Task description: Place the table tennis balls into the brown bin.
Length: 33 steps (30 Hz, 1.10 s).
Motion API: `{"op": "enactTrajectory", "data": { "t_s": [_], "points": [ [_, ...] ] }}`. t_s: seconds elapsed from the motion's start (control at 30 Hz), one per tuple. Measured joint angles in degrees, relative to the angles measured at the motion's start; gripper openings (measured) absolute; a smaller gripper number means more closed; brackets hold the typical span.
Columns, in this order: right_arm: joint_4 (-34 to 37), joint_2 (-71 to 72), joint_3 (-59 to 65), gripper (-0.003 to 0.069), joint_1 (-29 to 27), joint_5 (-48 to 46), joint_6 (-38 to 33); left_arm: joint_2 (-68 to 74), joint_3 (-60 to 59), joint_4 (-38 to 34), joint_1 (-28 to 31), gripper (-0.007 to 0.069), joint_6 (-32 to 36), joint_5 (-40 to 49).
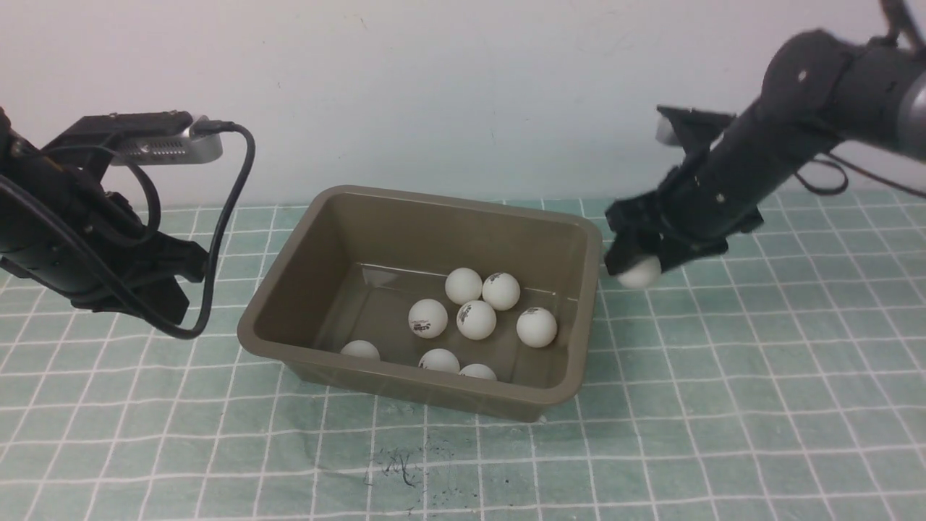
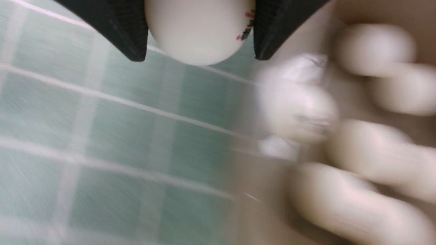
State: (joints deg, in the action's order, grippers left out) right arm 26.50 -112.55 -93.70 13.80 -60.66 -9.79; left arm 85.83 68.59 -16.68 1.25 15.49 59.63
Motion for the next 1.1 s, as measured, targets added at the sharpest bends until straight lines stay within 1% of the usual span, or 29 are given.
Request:
{"op": "enactTrajectory", "data": {
  "t_s": [0.03,0.07,0.1,0.13,0.2,0.23,0.27,0.33,0.37,0.43,0.47,0.5,0.53,0.57,0.6,0.63,0.7,0.73,0.77,0.83,0.9,0.93,0.97,1.0,1.03,1.1],
  "points": [
    [1.1,0.8,-0.6,0.0361,1.8,0.8,-1.4,-0.3,0.0,0.0,0.0,-0.0005,0.0,0.2],
    [1.2,0.8,-0.7,0.0361,1.8,1.0,-1.7,-0.3,0.0,0.0,0.0,-0.0005,0.0,0.2],
    [1.9,0.7,-1.8,0.0361,4.6,2.5,-4.0,-0.7,0.0,0.0,0.0,-0.0005,0.0,0.4],
    [1.9,0.6,-1.9,0.0361,5.0,2.6,-4.2,-0.9,0.0,0.0,0.0,-0.0005,0.0,0.6],
    [1.7,-1.4,-4.1,0.0365,8.4,2.5,-4.8,-2.0,0.0,0.0,0.0,-0.0005,0.1,2.1],
    [1.7,-1.9,-4.7,0.0373,8.9,2.1,-4.7,-2.6,0.0,0.0,0.0,-0.0005,0.1,2.6],
    [1.5,-2.6,-5.8,0.0398,9.4,1.2,-4.1,-3.2,0.0,0.0,0.0,-0.0005,0.3,3.1],
    [0.6,-3.0,-8.8,0.0497,9.6,-2.4,-2.6,-5.6,-0.2,0.0,0.0,-0.0005,0.6,4.1],
    [0.3,-3.0,-10.2,0.0529,9.6,-4.2,-1.9,-6.2,-0.3,0.0,0.0,-0.0005,0.7,4.5],
    [-1.9,-2.0,-13.2,0.0561,9.6,-7.8,0.0,-8.8,-0.5,-0.1,0.0,-0.0005,1.0,4.9],
    [-3.0,-1.0,-14.1,0.0553,9.6,-8.7,1.0,-10.0,-0.6,-0.1,0.0,-0.0005,1.0,5.0],
    [-5.2,1.6,-14.9,0.0500,9.6,-9.4,2.6,-12.0,-0.9,-0.1,0.0,-0.0005,1.1,5.1],
    [-6.7,2.5,-14.9,0.0463,9.7,-9.6,3.4,-13.4,-1.2,-0.2,0.0,-0.0005,1.1,5.6],
    [-10.2,6.4,-14.5,0.0370,9.9,-9.9,5.3,-15.8,-1.7,-0.4,0.0,-0.0005,1.3,6.0],
    [-11.8,9.1,-13.8,0.0297,10.0,-9.9,6.6,-17.4,-2.2,-0.8,0.0,-0.0005,1.4,6.1],
    [-13.6,11.4,-12.9,0.0239,10.2,-10.0,7.7,-19.6,-2.9,-1.2,0.0,-0.0005,1.6,6.1],
    [-18.0,21.9,-7.1,0.0063,10.8,-10.0,12.0,-24.6,-5.0,-2.3,0.0,-0.0005,2.7,5.9],
    [-19.8,28.0,-2.8,0.0026,11.3,-9.4,13.8,-27.0,-6.4,-2.6,0.0,-0.0005,3.2,5.6],
    [-19.8,29.0,-2.0,0.0022,11.4,-9.1,14.0,-27.0,-6.4,-2.6,0.0,-0.0005,3.2,5.6],
    [-22.3,42.0,9.4,-0.0005,12.0,-1.9,16.5,-33.3,-10.1,-4.0,0.0,-0.0005,4.1,4.0],
    [-23.9,53.4,20.6,-0.0011,12.2,8.1,18.1,-38.0,-12.8,-4.4,0.0,-0.0005,4.3,1.8],
    [-24.8,60.4,27.9,-0.0012,12.2,15.1,18.7,-40.9,-14.6,-4.5,0.0,-0.0005,4.5,0.0],
    [-25.2,62.8,30.4,-0.0012,12.2,18.9,18.9,-42.2,-15.4,-4.5,0.0,-0.0005,4.5,-0.6],
    [-25.3,63.9,31.7,-0.0012,12.2,18.9,18.9,-43.6,-16.3,-4.5,0.0,-0.0005,4.5,-1.1],
    [-26.0,74.5,42.7,-0.0012,12.2,29.9,19.4,-46.6,-18.1,-4.7,0.0,-0.0005,4.5,-2.7],
    [-26.5,86.9,54.7,-0.0012,12.2,40.6,19.6,-50.8,-20.7,-5.3,0.0,-0.0005,4.5,-4.5]
  ]
}}
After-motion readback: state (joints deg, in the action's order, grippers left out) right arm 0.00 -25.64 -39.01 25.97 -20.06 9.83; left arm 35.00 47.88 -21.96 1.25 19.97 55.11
